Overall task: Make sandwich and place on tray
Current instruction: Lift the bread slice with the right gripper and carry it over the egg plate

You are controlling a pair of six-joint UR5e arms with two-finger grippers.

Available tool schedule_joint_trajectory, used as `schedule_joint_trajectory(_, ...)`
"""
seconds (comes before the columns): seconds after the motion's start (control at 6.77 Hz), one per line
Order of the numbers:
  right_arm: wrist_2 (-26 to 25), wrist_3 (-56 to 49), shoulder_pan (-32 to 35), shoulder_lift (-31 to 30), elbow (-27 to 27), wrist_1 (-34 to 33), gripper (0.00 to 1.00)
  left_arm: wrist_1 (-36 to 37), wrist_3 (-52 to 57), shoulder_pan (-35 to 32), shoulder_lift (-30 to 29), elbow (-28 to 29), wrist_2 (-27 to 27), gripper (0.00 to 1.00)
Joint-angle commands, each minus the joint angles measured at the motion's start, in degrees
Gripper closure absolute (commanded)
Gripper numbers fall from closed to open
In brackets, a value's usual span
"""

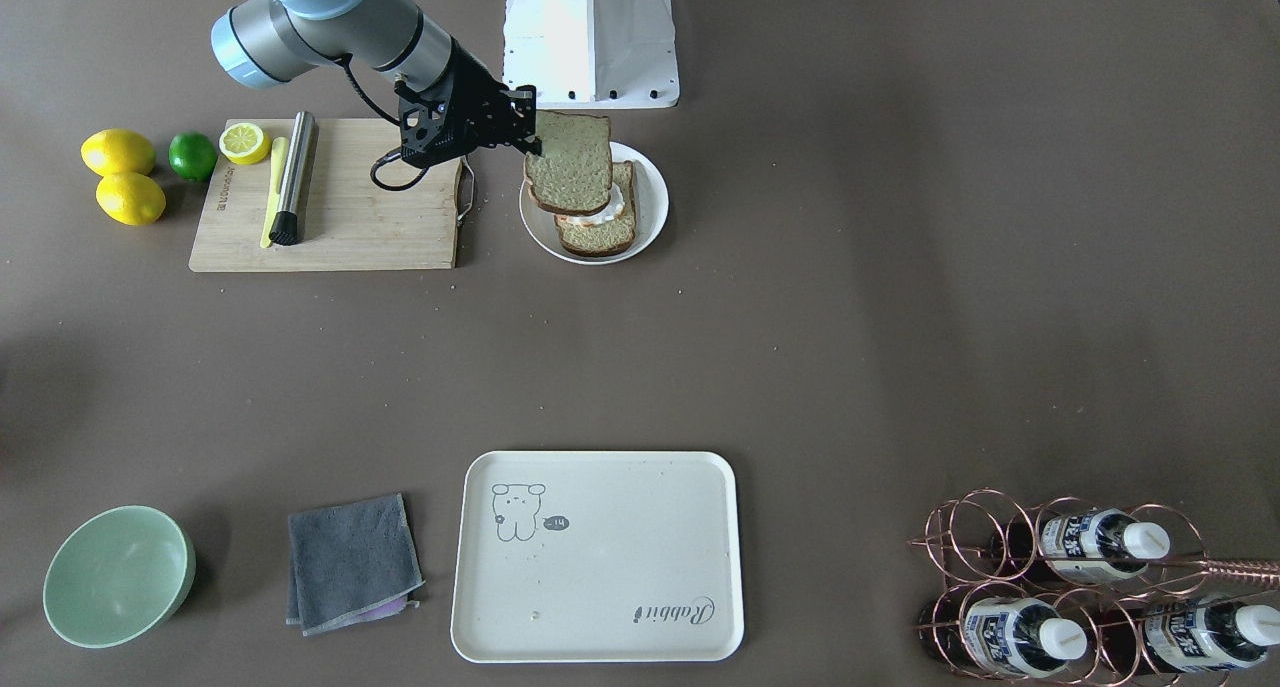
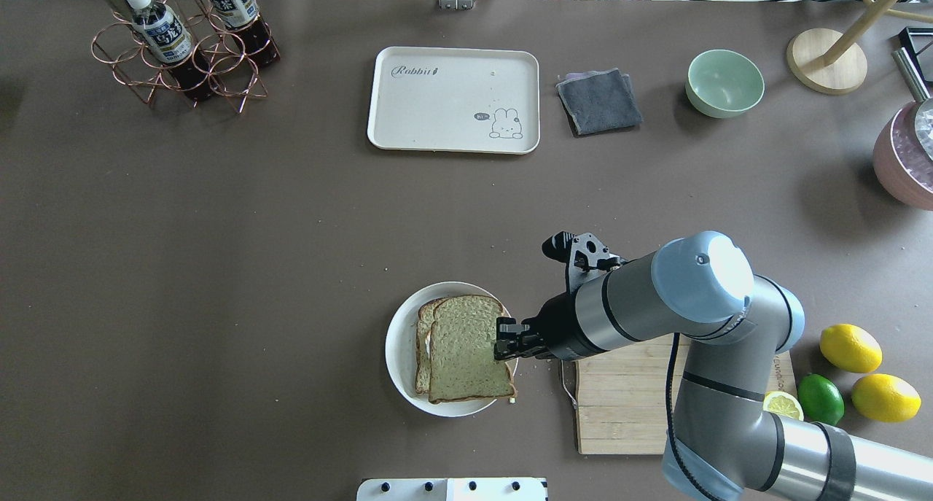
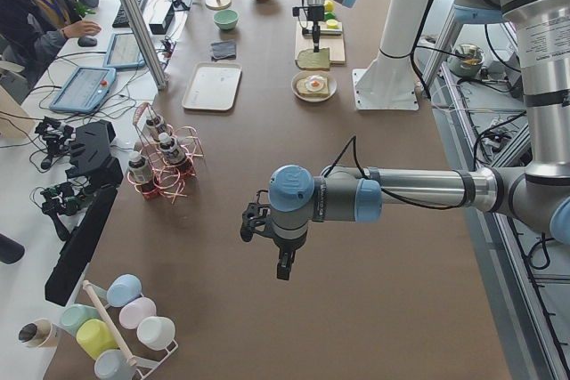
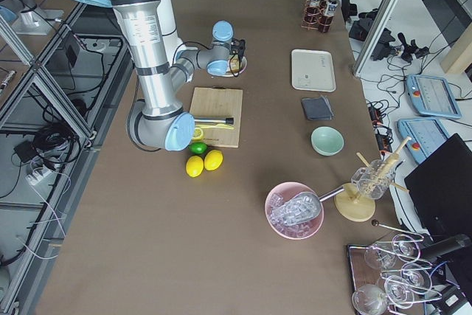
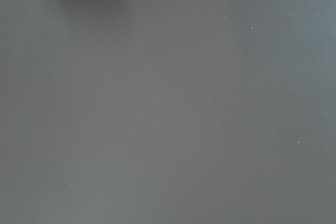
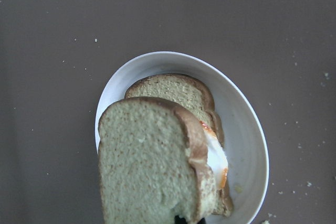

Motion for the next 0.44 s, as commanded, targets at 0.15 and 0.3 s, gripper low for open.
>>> schedule_joint_trajectory(0.15, -1.25, -0.36, -1.29, 3.07, -5.40, 3.22, 1.00, -0.58, -0.03, -0.09, 0.09, -0.07, -1.22, 0.02)
schedule_joint_trajectory(0.3, -1.25, -0.10, -1.21, 3.07, -5.49, 3.23, 1.00, -0.67, -0.03, -0.09, 0.09, 0.02, -1.23, 0.02)
